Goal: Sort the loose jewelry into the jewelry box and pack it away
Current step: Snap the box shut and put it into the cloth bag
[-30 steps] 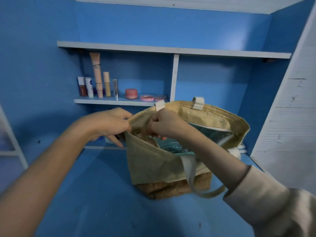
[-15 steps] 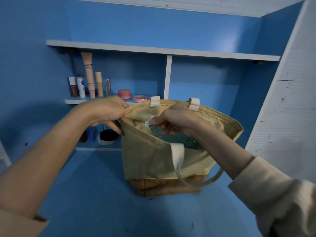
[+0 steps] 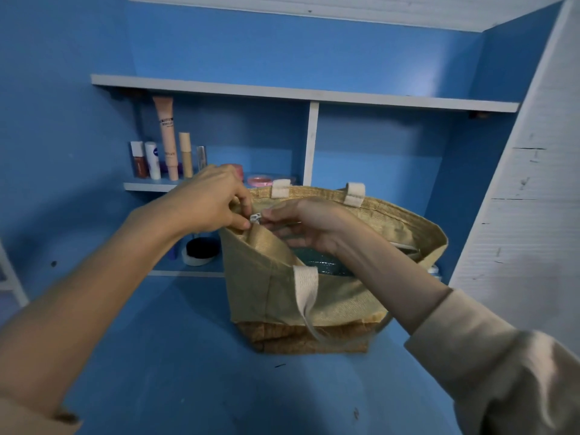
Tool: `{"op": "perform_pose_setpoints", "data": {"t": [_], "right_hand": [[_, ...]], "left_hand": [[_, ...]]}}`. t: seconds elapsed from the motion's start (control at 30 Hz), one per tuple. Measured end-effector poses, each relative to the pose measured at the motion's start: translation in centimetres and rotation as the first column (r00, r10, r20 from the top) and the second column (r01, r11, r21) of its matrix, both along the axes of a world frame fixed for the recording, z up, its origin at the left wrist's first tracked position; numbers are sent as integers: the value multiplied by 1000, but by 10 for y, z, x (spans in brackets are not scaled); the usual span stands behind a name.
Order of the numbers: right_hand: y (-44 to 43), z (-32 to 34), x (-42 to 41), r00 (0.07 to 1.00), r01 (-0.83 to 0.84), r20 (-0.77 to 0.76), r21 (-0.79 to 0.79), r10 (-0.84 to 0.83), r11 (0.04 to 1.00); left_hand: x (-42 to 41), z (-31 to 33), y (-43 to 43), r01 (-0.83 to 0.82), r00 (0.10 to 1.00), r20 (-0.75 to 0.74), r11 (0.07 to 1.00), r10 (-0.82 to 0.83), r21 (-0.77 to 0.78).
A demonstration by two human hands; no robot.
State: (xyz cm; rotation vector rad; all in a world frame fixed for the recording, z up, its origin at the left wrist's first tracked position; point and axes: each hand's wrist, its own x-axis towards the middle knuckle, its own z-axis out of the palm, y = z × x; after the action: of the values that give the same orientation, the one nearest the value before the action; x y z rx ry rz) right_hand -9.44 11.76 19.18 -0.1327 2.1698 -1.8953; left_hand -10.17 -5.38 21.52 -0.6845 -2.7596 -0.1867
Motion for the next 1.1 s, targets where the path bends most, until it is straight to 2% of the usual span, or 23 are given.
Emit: {"op": "perform_pose_setpoints", "data": {"t": [0.07,0.13,0.23,0.33,0.43,0.5,0.57,0.63,0.67,0.73,0.83,0.87,0.9,0.93,0.97,1.0,1.03,1.1], "right_hand": [[-3,1,1,999,4,-44,34,-2,999],[-6,0,0,983,69,-179,176,-37,982],[-6,-3,-4,906,263,-422,492,-37,830],[0,-1,-4,887,316,-461,597,-7,737],[18,4,0,897,339,-443,686,-1,644],[37,9,8,890,388,-456,763,5,517],[63,16,18,876,462,-483,837,-2,294],[93,26,23,830,558,-555,828,-49,65],[106,31,23,802,592,-589,806,-96,6],[123,36,19,790,598,-594,801,-152,-23],[129,24,19,785,617,-619,785,-24,-54],[125,20,26,750,661,-660,751,37,13],[118,18,36,727,667,-681,730,88,146],[109,18,46,721,614,-674,729,161,301],[96,20,58,741,505,-618,771,263,389],[85,20,68,758,401,-533,835,375,376],[77,20,74,758,352,-450,891,471,286],[72,15,75,717,407,-388,907,580,105]], "left_hand": [[-2,0,-3,23,999,-24,1000,-23,-16],[-3,-4,-4,32,993,-109,993,-44,-117],[-5,-9,-6,-32,975,-214,926,-53,-377],[-6,-7,-8,-87,970,-239,860,-41,-503],[-6,-3,-7,-115,975,-220,832,-9,-543],[-7,1,-9,-153,979,-196,812,49,-563],[-10,5,-16,-172,982,-162,800,95,-575],[-12,8,-18,-173,985,-126,799,122,-576],[-13,10,-16,-171,985,-116,802,128,-572],[-14,19,-11,-156,987,-59,826,148,-542],[-16,32,-3,-66,969,195,924,149,-377],[-16,35,1,-52,957,261,958,129,-281],[-16,35,6,-45,956,274,977,103,-209],[-15,35,12,-42,963,256,983,87,-178],[-15,34,19,-46,966,242,983,89,-177],[-14,32,26,-47,964,249,983,90,-175],[-15,31,32,-32,955,286,986,77,-161],[-14,30,43,23,925,380,995,14,-94]]}}
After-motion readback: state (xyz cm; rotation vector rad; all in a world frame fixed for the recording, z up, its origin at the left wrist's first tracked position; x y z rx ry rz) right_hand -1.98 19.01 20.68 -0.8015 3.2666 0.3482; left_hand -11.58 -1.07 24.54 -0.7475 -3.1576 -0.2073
